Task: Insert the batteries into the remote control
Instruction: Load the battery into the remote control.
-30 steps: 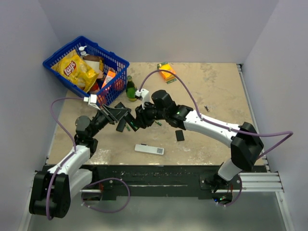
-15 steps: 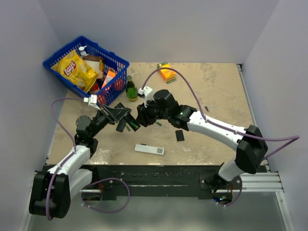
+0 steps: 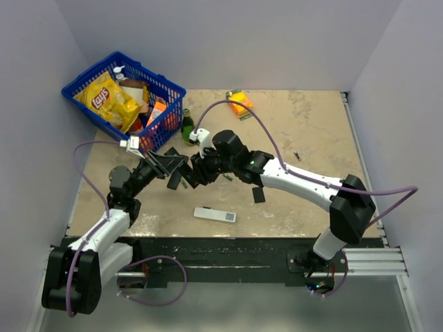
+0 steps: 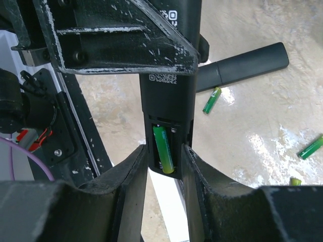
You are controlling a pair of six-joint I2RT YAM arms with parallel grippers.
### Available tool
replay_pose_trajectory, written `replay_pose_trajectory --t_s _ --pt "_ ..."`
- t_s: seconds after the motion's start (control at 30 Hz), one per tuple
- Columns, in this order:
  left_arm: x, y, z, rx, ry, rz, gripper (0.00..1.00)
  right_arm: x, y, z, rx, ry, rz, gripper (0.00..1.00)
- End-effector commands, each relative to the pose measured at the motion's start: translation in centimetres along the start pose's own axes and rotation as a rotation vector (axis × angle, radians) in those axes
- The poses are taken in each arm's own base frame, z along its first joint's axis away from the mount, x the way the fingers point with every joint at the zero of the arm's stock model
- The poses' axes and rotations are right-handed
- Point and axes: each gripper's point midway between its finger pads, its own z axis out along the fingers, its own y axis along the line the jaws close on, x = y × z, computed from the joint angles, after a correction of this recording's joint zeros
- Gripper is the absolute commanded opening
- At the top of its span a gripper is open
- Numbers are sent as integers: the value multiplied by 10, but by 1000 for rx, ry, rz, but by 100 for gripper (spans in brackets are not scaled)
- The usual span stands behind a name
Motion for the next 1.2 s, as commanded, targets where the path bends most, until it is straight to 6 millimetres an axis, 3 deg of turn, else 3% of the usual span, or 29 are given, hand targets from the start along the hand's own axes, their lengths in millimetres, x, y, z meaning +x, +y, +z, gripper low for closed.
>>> replay_pose_trajectory --t_s 0.0,0.2,0.6,1.0,1.07,1.17 --pt "-16 -20 4 56 -39 56 0 -25 16 1 -58 -49 -65 36" --pt "-17 -24 3 67 -35 52 0 -18 15 12 -69 -17 -72 36" --pt "-18 -16 5 28 -42 31 0 -5 24 12 -84 31 -120 32" --pt "-18 -23 4 48 -31 25 0 8 10 26 -33 69 -114 31" --pt "-17 -25 4 54 -28 23 0 11 9 27 -28 82 -113 31" --pt "-18 -25 3 53 -33 29 0 10 9 26 -27 77 -116 22"
